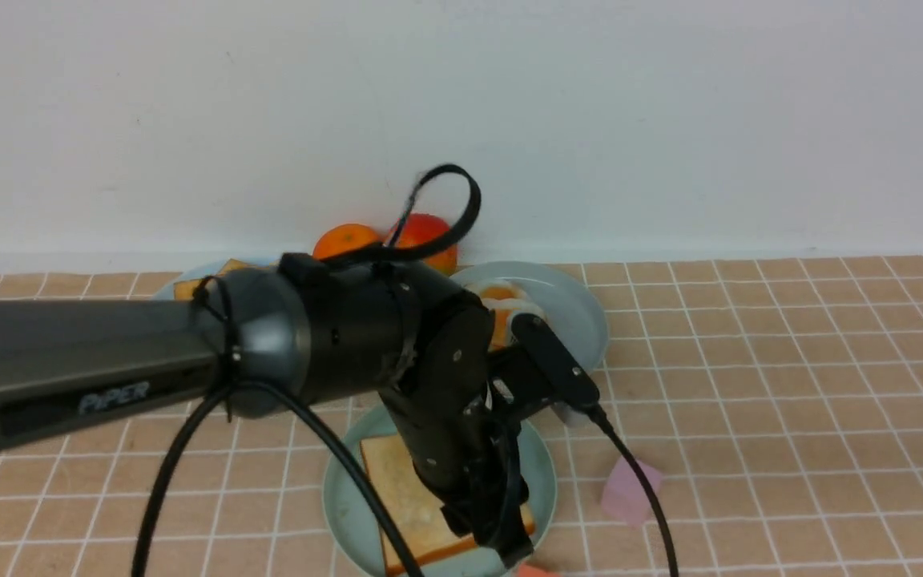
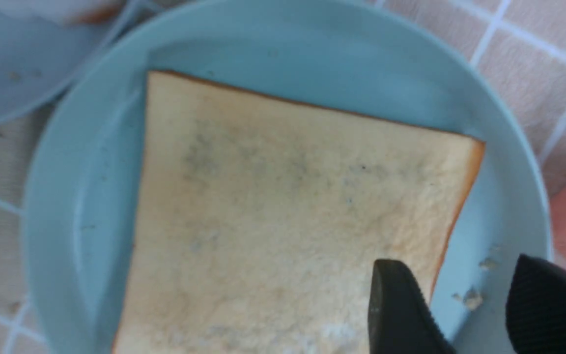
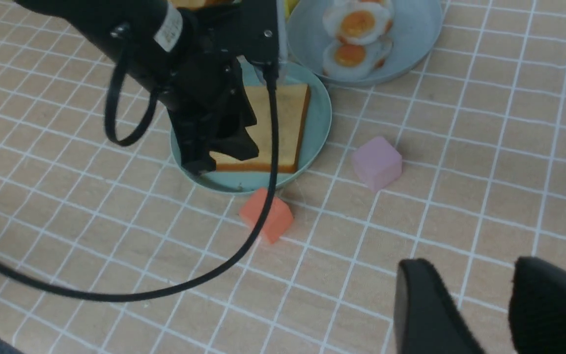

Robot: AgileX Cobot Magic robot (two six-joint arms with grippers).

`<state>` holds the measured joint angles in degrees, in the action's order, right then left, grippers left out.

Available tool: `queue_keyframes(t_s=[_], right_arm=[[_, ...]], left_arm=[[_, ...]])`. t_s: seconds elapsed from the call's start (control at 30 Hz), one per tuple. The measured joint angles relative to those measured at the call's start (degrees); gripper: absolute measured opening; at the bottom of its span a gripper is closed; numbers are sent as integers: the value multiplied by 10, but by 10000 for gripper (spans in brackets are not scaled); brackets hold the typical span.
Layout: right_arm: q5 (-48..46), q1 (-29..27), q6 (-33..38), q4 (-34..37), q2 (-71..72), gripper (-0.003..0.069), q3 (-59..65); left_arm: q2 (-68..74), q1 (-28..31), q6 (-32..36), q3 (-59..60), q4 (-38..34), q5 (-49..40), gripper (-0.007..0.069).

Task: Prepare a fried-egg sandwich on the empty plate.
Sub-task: Use the right arm to grab a fried egg

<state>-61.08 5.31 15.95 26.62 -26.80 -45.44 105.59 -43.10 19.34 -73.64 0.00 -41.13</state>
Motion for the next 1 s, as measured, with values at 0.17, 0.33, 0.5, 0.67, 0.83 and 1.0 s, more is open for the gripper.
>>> queue_keyframes(t_s=[0.17,0.33,0.5,0.67,0.83,1.0], right_arm=[[50,0,9,15,-51,288,0],[108,0,77,73,-192,244,-20],[126,0,154,169,-366,146,-76],[126,2,193,222,-507,60,-136],[139,44,196,225,-637,28,-212],[157,77,181,222,-712,34,-279]], left_arm=[[-76,0,-36,1,-6,-2,212],[-221,0,-133,5,12,5,-13],[-356,0,-208,96,33,46,-13],[-487,0,-279,246,45,107,-13],[-627,0,-363,387,60,199,-13],[-706,0,-400,437,100,241,-13]])
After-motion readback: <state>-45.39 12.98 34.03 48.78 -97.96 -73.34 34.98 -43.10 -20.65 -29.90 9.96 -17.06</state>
